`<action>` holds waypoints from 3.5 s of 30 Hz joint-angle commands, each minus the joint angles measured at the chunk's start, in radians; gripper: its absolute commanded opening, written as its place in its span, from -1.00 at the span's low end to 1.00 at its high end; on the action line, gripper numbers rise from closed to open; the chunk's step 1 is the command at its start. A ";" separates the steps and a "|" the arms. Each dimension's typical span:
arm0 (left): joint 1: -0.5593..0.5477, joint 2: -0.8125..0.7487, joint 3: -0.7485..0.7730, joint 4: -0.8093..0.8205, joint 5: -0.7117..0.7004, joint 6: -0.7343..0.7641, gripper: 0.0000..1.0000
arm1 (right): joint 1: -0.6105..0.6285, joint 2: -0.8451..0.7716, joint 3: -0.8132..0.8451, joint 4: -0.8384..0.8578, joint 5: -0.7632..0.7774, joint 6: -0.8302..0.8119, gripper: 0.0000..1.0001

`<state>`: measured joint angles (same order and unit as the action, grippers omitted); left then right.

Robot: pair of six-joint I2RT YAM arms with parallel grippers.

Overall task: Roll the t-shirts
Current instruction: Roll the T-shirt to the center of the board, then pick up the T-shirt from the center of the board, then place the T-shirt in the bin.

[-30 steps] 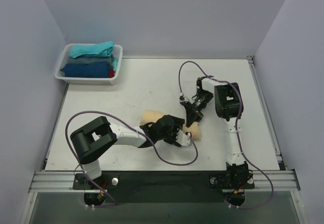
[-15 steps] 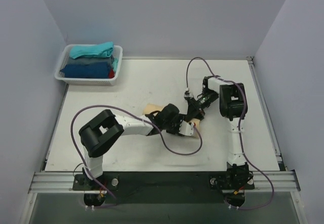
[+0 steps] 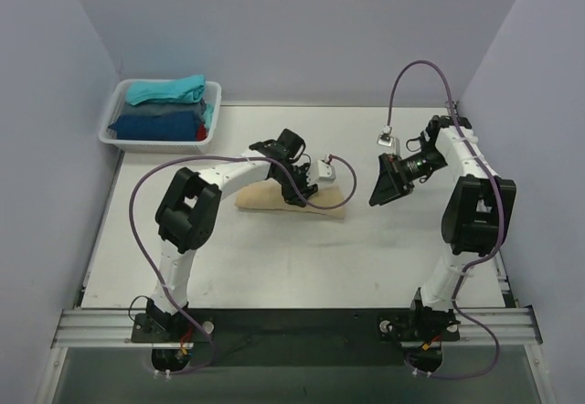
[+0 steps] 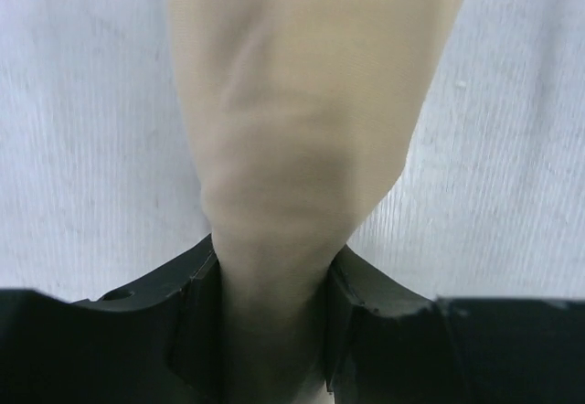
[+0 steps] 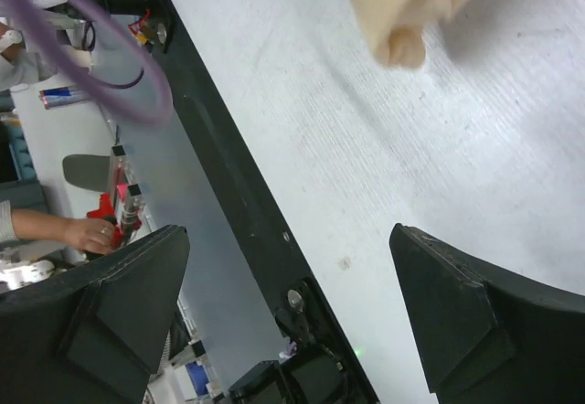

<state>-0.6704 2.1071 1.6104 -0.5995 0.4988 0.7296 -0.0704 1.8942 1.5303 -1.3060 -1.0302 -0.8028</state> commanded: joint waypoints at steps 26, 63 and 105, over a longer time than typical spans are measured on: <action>0.132 -0.266 0.197 -0.327 -0.135 0.024 -1.00 | -0.178 -0.017 -0.036 -0.216 0.021 -0.021 1.00; 0.792 0.094 0.590 0.643 -0.246 0.691 -1.00 | -0.195 -0.098 -0.219 -0.176 0.097 -0.018 1.00; 0.888 -0.033 0.011 1.188 0.083 0.795 -1.00 | -0.097 -0.001 -0.269 -0.167 0.256 -0.027 1.00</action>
<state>0.2295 2.0247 1.5143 0.2569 0.5835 1.5055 -0.1665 1.8782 1.2308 -1.2961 -0.7738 -0.8165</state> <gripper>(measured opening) 0.442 0.999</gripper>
